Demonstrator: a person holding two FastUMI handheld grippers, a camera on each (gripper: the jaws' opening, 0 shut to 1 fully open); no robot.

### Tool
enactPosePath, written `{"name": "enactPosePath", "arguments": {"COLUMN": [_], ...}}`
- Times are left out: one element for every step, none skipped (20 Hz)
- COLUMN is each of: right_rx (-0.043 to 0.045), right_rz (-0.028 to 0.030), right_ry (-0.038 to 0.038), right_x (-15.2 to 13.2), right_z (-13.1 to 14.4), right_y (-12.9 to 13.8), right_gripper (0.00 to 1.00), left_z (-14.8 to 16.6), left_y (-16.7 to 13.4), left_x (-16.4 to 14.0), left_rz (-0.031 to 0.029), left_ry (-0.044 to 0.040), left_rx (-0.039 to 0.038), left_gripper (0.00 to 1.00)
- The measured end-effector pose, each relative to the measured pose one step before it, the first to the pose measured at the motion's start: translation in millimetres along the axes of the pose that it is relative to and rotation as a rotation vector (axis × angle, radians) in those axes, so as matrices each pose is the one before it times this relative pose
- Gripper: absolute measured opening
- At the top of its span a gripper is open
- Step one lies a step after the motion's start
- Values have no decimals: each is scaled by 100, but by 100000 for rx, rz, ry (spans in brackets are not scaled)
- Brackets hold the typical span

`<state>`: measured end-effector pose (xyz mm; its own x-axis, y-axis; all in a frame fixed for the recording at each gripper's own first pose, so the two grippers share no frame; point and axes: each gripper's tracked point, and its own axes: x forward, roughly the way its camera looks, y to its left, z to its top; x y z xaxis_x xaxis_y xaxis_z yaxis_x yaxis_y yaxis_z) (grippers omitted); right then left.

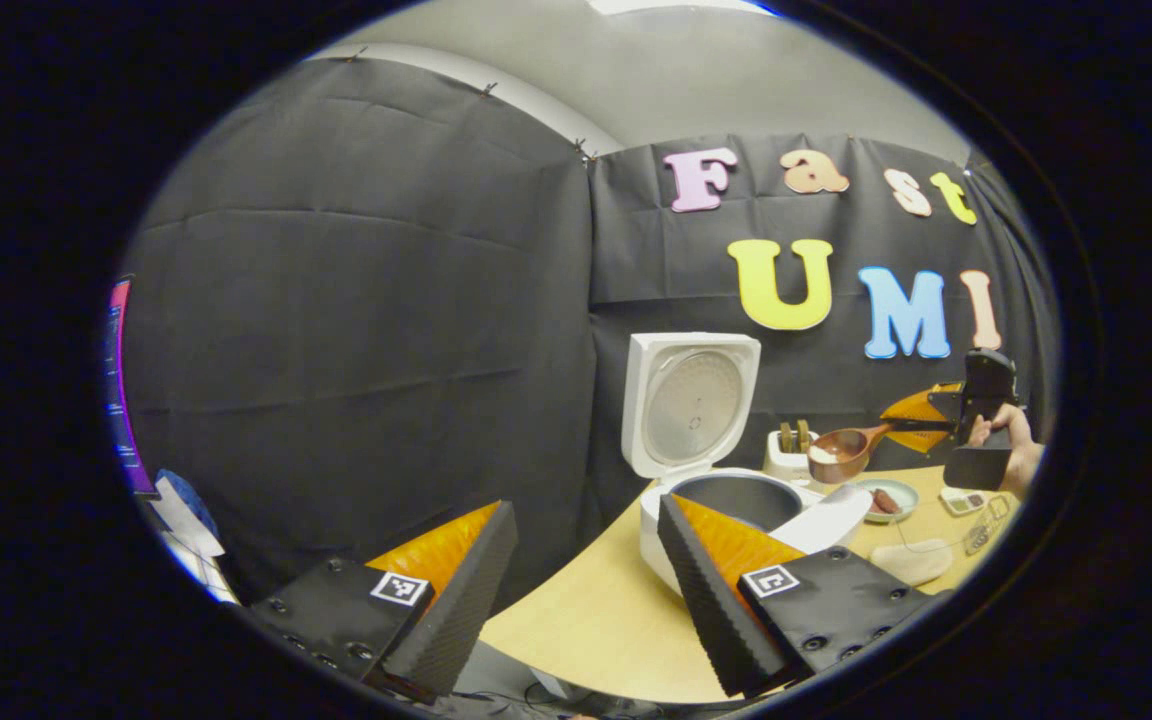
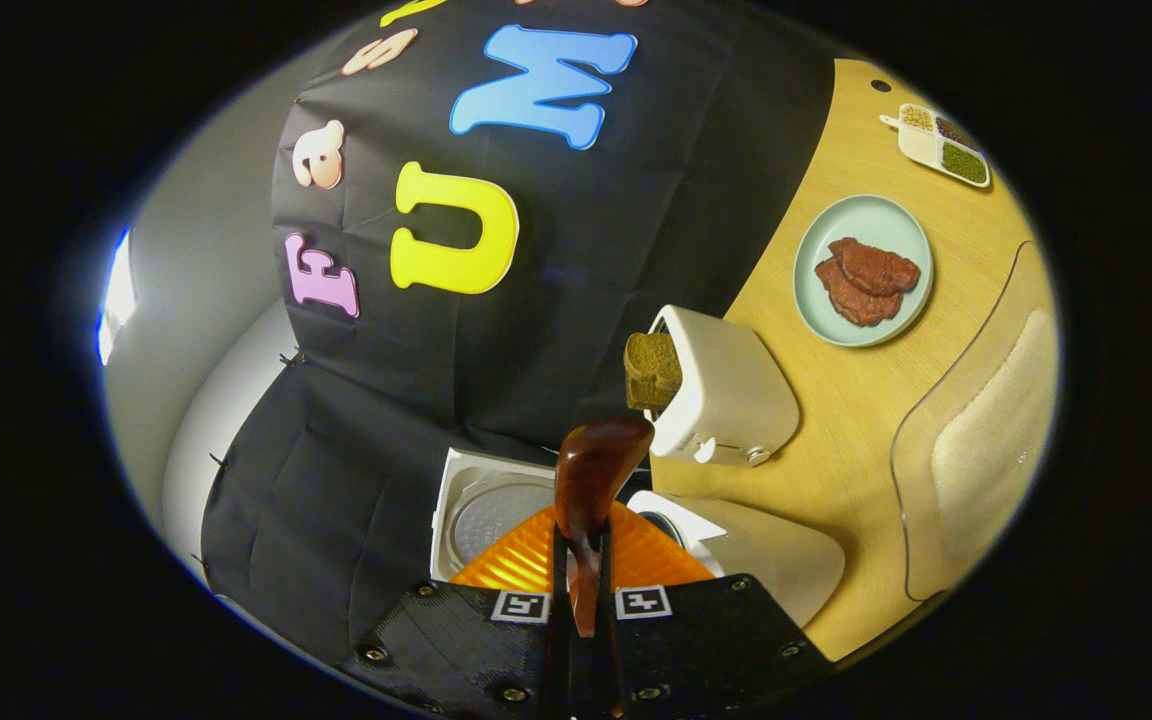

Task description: Close the left gripper, press the button to open the rice cooker; take a wooden spoon from the chopstick holder with the right hand, scoop a spoonful of rice and pour it into the rice cooker, then put the wooden spoon back into the chopstick holder.

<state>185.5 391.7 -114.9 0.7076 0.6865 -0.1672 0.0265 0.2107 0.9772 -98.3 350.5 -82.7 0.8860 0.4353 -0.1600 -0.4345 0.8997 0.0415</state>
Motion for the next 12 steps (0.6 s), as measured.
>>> {"name": "enactPosePath", "arguments": {"right_rx": [-2291,-2526,-2843,-2863,-2924,-3351,-3657,-4134,-4486,-4636,-5027,-5183], "right_rz": [-593,-653,5,198,365,-798,-1158,-1575,-1357,-1197,-1424,-1370], "right_ry": [1243,1776,1809,1635,1185,1120,1082,1129,1166,1272,1465,1367], "right_x": [969,1103,1100,974,1027,979,1085,913,514,467,823,518], "right_z": [-447,-548,-757,-669,-812,-711,-738,-695,-841,-619,-768,-507], "right_y": [313,295,475,510,510,267,219,31,147,-3,261,91], "right_gripper": [9,9,9,9,9,9,9,9,9,9,10,9], "left_z": [-404,-413,-451,-160,-379,-232,-440,-272,-204,-181,-388,-182], "left_y": [624,512,601,588,498,640,686,685,750,689,650,490], "left_x": [-224,-249,-338,-350,-150,-333,-310,-308,-568,-276,-246,-43], "left_rz": [1274,1227,1071,1434,1430,1540,1511,1592,1629,1657,1563,1193], "left_ry": [658,794,618,260,392,520,665,673,768,726,577,604], "left_rx": [-687,-556,-321,99,190,36,-265,-460,-458,-473,-397,-471], "left_gripper": [98,98,98,98,98,98,98,98,98,98,98,92]}}
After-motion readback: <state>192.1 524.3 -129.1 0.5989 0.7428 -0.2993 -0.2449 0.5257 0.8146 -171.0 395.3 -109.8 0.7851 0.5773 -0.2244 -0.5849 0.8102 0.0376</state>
